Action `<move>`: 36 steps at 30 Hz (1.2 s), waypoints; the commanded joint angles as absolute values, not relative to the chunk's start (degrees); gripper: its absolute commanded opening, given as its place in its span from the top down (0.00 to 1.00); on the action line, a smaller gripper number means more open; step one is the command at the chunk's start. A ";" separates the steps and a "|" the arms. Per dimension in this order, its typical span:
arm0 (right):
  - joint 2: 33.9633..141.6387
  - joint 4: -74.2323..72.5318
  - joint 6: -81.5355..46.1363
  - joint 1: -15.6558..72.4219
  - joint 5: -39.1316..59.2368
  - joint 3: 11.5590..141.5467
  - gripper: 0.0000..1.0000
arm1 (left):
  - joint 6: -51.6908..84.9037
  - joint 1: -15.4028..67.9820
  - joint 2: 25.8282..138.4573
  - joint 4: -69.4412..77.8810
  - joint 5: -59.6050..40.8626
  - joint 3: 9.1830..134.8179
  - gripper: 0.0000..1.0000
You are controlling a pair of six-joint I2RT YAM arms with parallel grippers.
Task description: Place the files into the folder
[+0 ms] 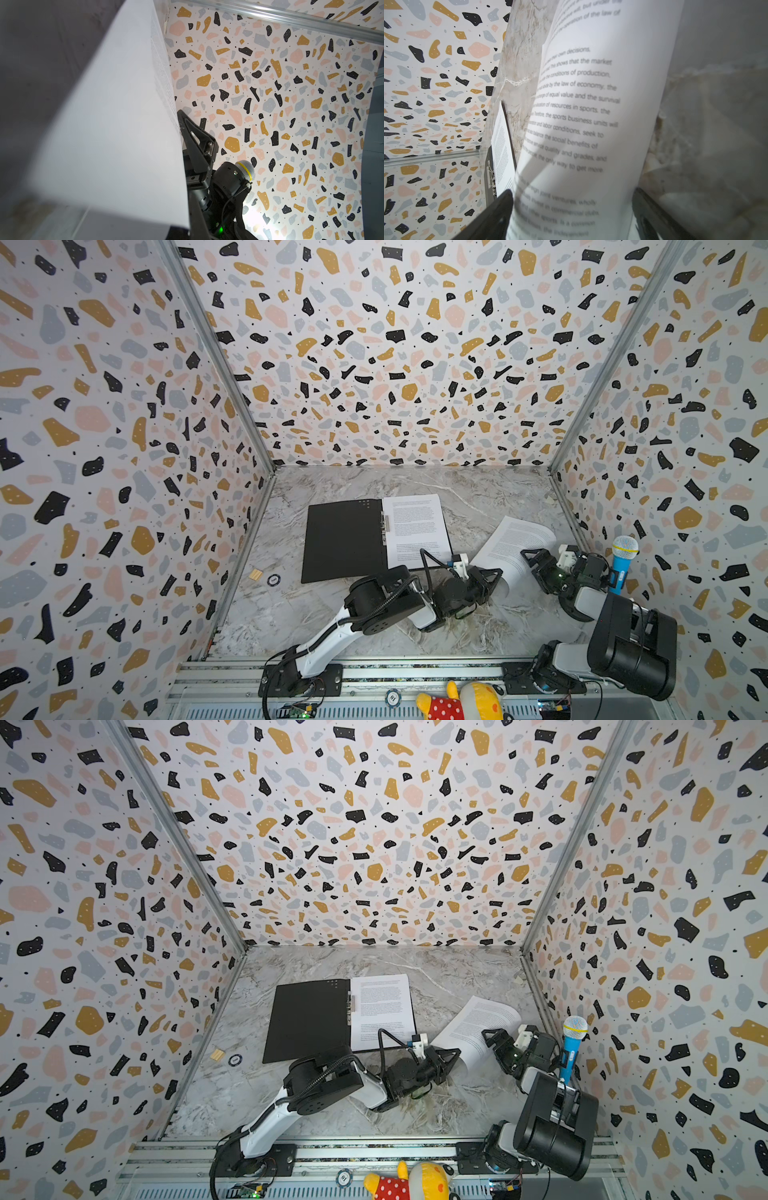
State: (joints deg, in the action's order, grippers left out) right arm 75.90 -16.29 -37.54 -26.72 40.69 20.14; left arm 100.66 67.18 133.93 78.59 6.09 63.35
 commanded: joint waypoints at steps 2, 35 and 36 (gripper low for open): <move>75.14 -14.74 -38.24 -27.65 43.16 19.15 0.10 | 98.40 65.75 132.08 79.09 4.67 64.31 1.00; 81.14 -23.99 -41.66 -30.23 46.51 20.72 0.57 | 94.38 66.12 129.68 79.85 1.89 56.74 1.00; 81.05 -23.99 -41.62 -30.22 46.57 20.69 0.60 | 94.31 66.12 129.74 79.96 1.78 56.81 1.00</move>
